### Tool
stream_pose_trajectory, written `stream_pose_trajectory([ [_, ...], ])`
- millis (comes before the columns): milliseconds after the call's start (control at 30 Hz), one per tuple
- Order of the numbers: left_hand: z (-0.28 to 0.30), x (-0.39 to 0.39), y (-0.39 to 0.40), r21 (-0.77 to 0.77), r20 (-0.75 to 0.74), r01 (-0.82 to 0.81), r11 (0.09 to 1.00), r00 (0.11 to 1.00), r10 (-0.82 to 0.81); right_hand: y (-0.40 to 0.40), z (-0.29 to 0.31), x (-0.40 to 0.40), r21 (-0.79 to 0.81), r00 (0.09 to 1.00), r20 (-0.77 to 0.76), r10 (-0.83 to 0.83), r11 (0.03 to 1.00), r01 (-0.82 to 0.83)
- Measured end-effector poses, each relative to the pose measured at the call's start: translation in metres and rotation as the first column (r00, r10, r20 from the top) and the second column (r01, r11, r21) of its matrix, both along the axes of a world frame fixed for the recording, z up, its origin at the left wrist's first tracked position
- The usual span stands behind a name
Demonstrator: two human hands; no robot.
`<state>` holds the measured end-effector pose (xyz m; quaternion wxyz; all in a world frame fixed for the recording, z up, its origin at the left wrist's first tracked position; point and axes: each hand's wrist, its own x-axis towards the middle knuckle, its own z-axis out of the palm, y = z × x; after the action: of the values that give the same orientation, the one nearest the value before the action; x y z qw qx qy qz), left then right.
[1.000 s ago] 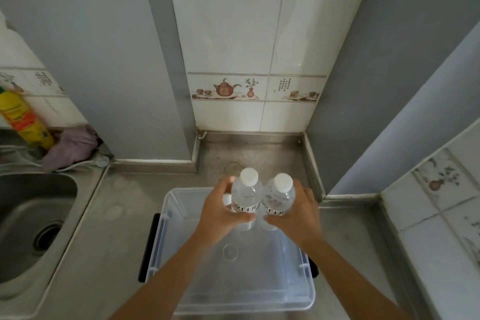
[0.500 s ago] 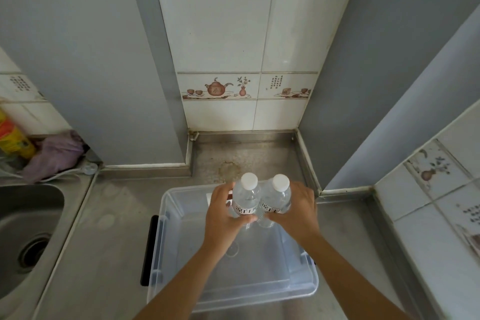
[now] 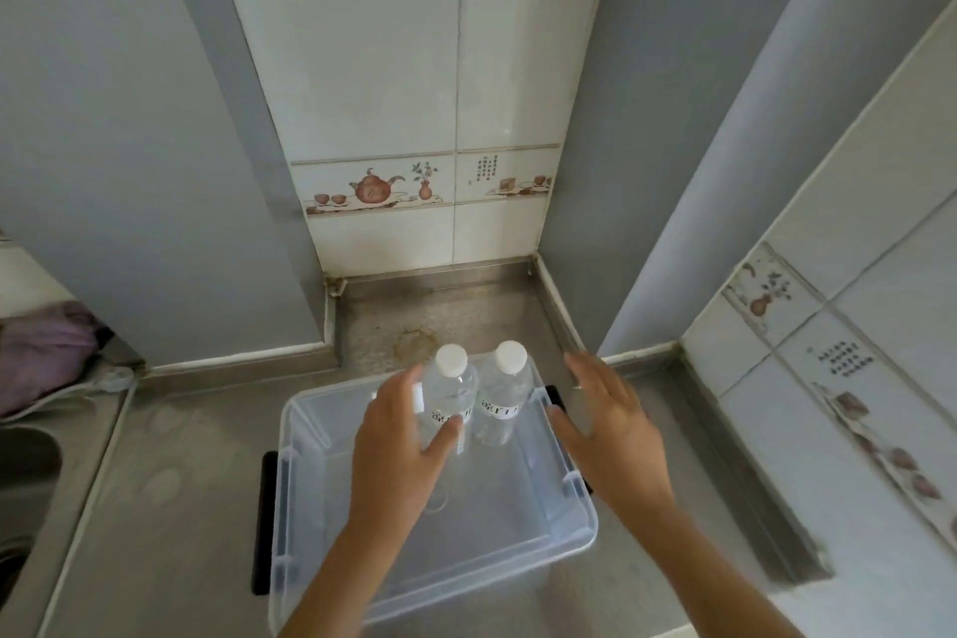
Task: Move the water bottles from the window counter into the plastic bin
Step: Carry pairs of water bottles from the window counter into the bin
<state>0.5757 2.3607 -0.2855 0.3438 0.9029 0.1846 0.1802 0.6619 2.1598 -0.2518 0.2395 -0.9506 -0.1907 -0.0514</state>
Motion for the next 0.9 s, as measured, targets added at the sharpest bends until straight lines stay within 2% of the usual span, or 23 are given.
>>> stream_pose_trajectory([
  [100,0.029,-0.005,-0.018,0.250,0.074,-0.003,0.968,0.997,-0.016,-0.025,0.018,-0.016,-0.056,0.986,0.154,-0.059,0.996,0.068],
  [233,0.051,-0.012,-0.054,0.423,0.074,0.049,0.905,0.993,-0.088,-0.066,0.034,-0.047,-0.096,0.962,0.229,-0.149,0.980,0.175],
  [400,0.064,-0.026,-0.114,0.500,0.067,0.204,0.842,0.960,-0.272,-0.127,0.039,-0.104,-0.106,0.928,0.186,-0.322,0.933,0.345],
  [600,0.075,-0.065,-0.202,0.534,0.027,0.390,0.750,0.879,-0.477,-0.209,0.041,-0.196,-0.135,0.858,0.166,-0.487,0.850,0.508],
  [900,0.069,-0.176,-0.354,0.516,-0.012,0.678,0.523,0.617,-0.787,-0.325,0.042,-0.378,-0.121,0.621,0.166,-0.766,0.609,0.784],
])
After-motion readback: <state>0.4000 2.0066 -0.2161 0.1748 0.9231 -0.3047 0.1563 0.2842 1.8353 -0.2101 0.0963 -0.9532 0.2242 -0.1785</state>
